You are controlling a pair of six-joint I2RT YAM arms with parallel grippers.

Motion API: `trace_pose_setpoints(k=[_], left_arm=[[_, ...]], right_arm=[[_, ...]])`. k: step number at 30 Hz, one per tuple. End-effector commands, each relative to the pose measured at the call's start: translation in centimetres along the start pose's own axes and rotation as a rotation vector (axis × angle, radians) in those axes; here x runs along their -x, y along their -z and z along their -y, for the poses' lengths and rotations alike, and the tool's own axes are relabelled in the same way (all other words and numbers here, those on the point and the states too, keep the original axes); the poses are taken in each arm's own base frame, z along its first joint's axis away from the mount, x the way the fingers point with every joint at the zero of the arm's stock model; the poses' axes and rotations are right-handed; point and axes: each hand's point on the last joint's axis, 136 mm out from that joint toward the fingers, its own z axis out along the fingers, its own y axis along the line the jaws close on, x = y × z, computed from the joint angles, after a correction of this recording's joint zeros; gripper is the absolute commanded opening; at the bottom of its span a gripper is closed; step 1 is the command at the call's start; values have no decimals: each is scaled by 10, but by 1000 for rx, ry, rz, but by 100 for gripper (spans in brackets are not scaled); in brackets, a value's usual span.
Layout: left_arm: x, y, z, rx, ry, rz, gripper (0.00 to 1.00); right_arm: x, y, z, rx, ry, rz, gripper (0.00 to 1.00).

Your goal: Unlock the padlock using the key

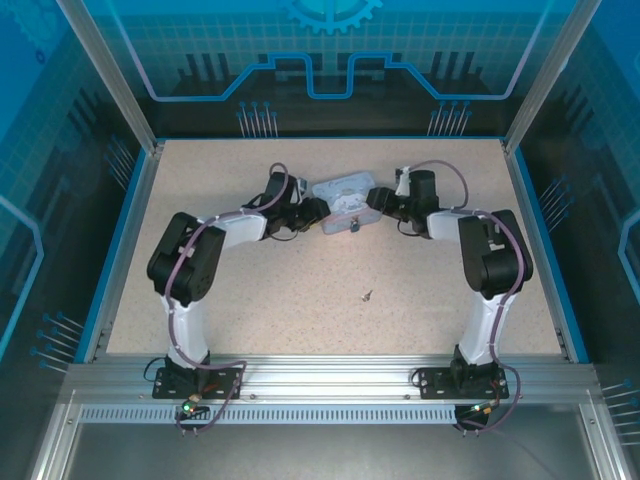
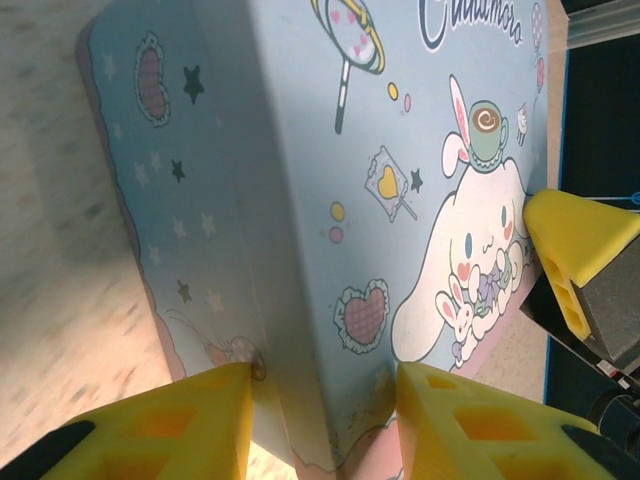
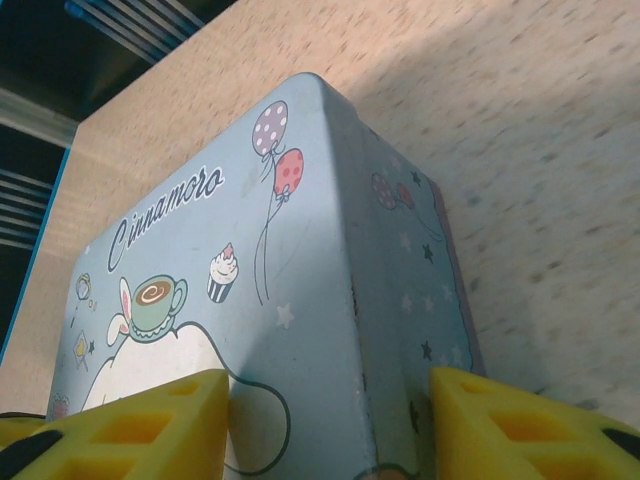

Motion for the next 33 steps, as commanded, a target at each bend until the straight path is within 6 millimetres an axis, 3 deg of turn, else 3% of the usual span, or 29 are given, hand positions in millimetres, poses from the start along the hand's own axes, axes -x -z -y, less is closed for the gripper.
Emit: trace_pose_setpoints(k=[1,6,8,13,17,19,23,26,28,31,33], left_arm=[[-26,15,1,-12,-47,-26,42],[-50,37,-18,36,-30,-45,44],[-54,44,-21,42,-29,-37,45],[-47,62,-24,81,-47,14,53],[-34,84,-24,109,-66,70,64],[-27,98,-23,121,-79,107,69],[-10,135,-18,153,-121,209,77],[1,162,-15,164,-137,287,79],[8,179,-11,172,-156,341,80],[16,201,-7,183,-175,417,82],[21,213,-3,178,-185,461,83]], right_arm=[[-72,-6,-48,117,3,-195,52],[-97,-3,-65,116,34,-222,54],[-96,-1,-64,96,42,-215,63],[-75,2,-61,50,83,-200,84],[-44,15,-59,-4,128,-148,98],[-31,27,-55,-42,147,-124,100],[-23,62,-45,-130,149,-107,100],[-33,94,-44,-181,124,-117,97],[-47,113,-47,-199,89,-134,87],[-76,139,-51,-250,27,-164,83],[-112,152,-43,-313,-23,-220,83]])
